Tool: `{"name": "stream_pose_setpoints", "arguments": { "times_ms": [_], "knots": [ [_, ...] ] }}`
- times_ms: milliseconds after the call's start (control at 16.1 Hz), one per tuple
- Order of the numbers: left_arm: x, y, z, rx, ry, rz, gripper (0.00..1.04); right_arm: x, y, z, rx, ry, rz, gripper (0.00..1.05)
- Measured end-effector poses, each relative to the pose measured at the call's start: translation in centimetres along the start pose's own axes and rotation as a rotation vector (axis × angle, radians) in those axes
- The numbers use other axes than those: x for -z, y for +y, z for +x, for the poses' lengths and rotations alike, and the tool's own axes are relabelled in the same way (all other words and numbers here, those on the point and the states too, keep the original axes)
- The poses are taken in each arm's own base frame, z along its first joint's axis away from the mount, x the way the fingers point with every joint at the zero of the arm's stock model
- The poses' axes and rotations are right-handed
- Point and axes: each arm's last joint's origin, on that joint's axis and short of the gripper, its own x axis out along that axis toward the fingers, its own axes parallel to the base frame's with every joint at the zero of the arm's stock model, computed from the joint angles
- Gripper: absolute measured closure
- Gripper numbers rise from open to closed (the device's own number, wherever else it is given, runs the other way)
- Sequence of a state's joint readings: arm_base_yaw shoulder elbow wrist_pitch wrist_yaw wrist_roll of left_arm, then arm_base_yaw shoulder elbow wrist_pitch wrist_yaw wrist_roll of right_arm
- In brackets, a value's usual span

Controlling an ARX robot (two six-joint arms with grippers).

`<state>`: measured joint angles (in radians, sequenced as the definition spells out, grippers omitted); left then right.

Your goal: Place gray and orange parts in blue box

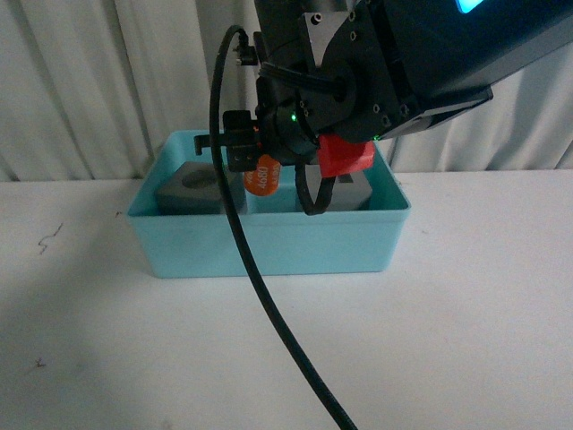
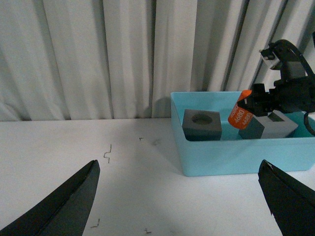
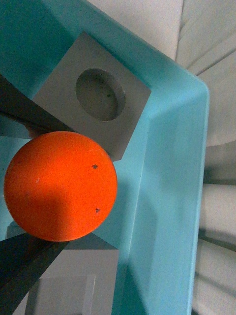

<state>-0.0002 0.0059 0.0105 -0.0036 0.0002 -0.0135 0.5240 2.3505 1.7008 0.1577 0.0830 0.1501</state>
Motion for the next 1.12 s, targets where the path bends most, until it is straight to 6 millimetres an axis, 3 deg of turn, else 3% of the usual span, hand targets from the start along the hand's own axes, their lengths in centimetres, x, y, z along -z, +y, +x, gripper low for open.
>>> {"name": "stream_pose_setpoints", "arguments": {
  "times_ms": [809, 871, 1120],
  "knots": [
    [0.0, 0.0, 0.0, 0.0, 0.0, 0.0, 0.07, 2.9, -0.3, 1.7, 0.041, 0.106, 0.007, 0.59],
    [0.0, 0.0, 0.0, 0.0, 0.0, 0.0, 0.07, 3.1, -0.3, 1.8, 0.043, 0.113, 0.014, 0.56],
    [0.0, 0.0, 0.0, 0.0, 0.0, 0.0, 0.07, 3.0, -0.3, 1.8, 0.028, 0.107, 0.03, 0.13]
  ]
}}
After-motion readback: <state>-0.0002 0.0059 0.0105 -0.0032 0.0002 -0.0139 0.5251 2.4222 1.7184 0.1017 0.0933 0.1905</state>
